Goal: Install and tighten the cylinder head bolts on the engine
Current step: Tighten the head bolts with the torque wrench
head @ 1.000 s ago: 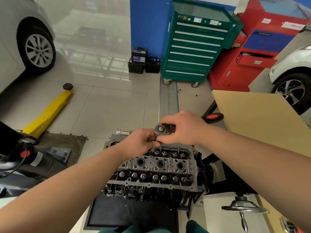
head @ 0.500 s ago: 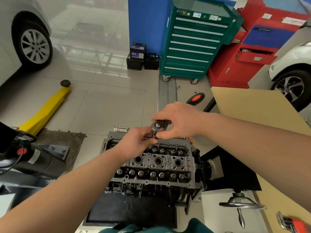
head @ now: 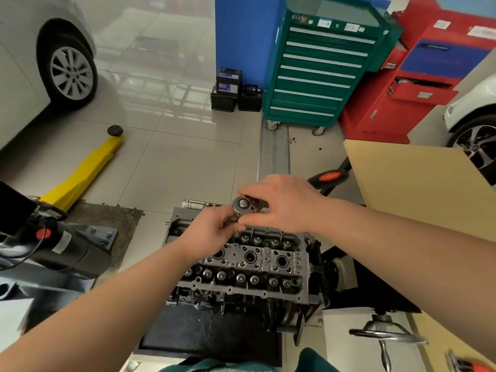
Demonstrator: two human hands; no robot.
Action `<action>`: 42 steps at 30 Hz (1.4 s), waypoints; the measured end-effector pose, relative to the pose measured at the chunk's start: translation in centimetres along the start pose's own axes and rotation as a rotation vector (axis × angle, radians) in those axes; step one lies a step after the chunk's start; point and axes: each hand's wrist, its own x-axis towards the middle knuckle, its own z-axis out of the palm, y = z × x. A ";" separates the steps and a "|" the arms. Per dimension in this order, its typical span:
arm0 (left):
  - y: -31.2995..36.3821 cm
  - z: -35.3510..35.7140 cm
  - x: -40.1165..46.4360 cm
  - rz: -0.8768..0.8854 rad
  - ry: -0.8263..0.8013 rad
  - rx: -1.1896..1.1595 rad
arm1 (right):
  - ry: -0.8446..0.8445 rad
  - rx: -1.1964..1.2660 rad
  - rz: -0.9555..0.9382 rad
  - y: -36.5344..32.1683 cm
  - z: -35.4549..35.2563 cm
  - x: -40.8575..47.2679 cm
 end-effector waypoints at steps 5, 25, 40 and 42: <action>0.5 1.2 -0.2 -0.048 0.121 -0.015 | -0.122 0.019 -0.089 0.9 -1.8 1.3; 9.2 3.4 0.3 -0.395 0.531 -0.479 | -0.082 -0.236 0.153 11.7 -4.0 -1.1; 11.6 6.8 5.3 -0.476 1.276 -0.471 | 0.047 -0.385 0.407 9.7 -3.3 -2.3; 11.3 6.5 5.3 -0.461 1.280 -0.488 | 0.043 -0.383 0.464 9.1 -3.4 -2.9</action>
